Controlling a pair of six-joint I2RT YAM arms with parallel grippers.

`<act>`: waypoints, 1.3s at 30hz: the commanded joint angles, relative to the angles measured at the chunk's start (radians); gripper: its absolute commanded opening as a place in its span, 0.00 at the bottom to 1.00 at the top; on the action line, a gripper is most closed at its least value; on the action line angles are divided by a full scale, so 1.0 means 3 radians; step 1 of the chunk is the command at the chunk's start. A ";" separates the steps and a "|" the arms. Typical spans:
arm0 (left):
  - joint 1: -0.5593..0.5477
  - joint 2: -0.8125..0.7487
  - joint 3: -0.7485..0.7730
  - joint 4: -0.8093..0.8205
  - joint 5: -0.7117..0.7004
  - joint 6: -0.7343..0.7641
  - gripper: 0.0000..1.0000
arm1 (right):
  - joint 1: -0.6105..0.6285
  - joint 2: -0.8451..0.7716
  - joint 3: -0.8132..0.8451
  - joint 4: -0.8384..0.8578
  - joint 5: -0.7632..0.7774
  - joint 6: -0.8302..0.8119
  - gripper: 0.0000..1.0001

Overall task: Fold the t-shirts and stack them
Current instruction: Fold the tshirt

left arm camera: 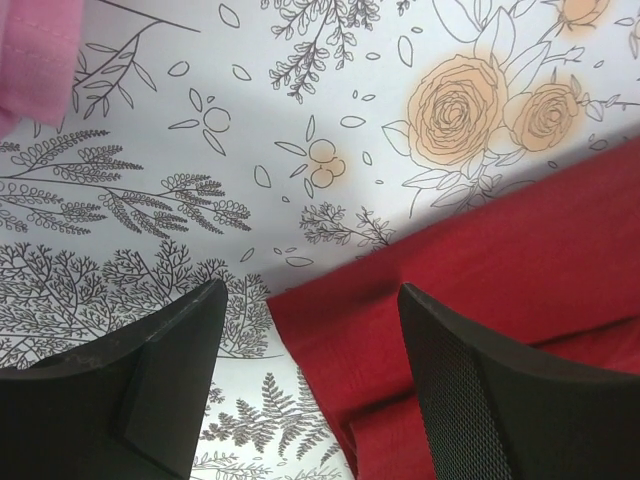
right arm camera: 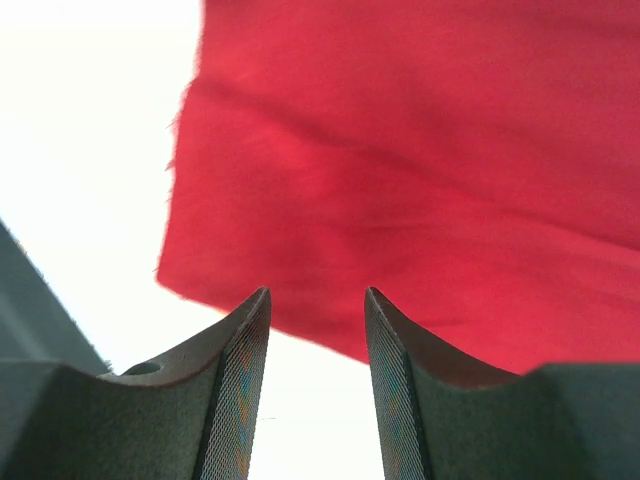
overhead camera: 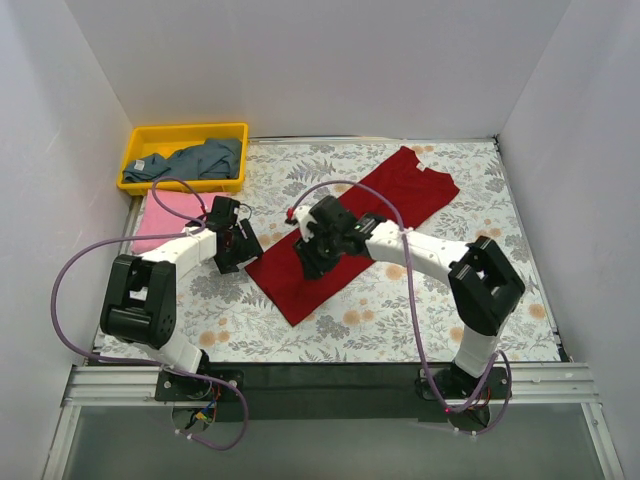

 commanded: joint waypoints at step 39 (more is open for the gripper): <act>0.0006 -0.0384 -0.0169 -0.0002 0.0243 0.0301 0.64 | 0.1351 0.0952 0.0697 -0.0832 0.0756 -0.0382 0.04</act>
